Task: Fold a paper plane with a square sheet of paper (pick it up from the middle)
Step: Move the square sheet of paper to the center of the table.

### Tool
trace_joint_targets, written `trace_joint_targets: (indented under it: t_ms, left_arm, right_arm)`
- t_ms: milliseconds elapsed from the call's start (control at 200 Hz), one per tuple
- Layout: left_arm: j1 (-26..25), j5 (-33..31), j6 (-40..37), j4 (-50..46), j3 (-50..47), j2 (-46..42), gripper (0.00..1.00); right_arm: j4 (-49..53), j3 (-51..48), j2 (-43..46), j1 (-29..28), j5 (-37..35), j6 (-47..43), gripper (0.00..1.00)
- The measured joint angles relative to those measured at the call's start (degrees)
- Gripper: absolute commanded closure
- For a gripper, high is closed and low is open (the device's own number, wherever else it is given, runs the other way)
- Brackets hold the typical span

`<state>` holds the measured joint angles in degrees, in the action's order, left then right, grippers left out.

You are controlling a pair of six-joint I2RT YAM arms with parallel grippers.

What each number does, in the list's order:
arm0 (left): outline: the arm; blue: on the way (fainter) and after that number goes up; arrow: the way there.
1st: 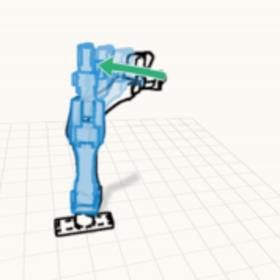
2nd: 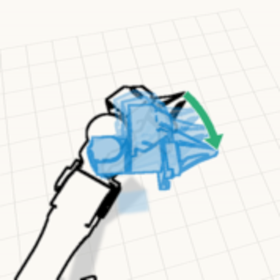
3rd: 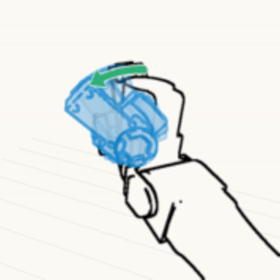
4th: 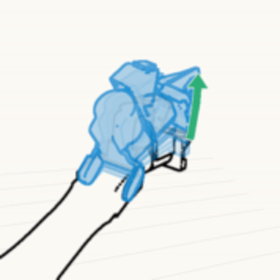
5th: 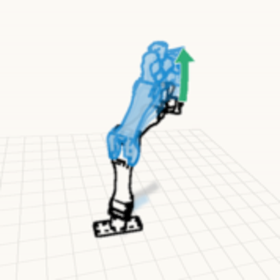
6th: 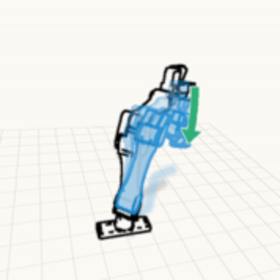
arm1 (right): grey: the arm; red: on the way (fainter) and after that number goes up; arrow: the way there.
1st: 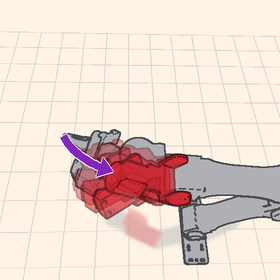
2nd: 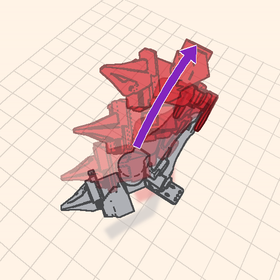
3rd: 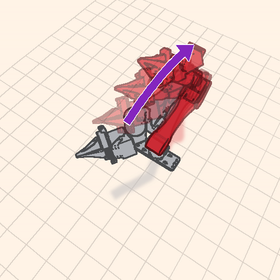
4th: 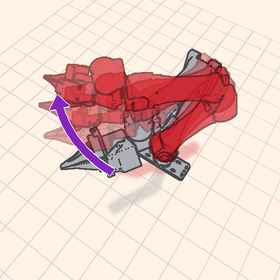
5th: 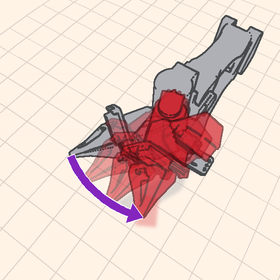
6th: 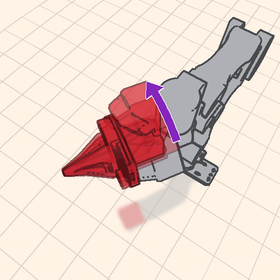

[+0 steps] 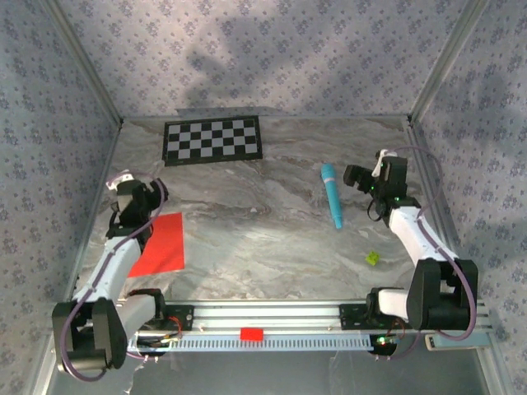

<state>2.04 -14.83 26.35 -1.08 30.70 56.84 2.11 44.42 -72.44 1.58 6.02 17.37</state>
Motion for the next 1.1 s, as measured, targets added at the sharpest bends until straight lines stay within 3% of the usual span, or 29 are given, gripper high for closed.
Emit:
trace_joint_targets:
  t_ms: [135,315,600,1099]
  left_arm:
    - [1.0,3.6,5.8,-7.8,-0.9,-3.2,0.0]
    - [1.0,7.2,11.1,-15.0,-2.6,-4.7,0.0]
    - [1.0,11.1,15.1,-21.6,-3.3,-3.2,0.0]
    - [1.0,17.1,21.2,-22.9,-8.5,-2.3,0.0]
  right_arm:
    - [2.6,0.6,-0.3,0.3,9.4,6.3,0.0]
    - [3.2,1.0,-0.6,-6.2,15.1,10.6,0.0]
    - [3.7,3.7,-4.5,-16.9,15.2,12.5,0.0]
    - [3.7,3.8,-10.1,-27.1,11.2,18.3,0.0]
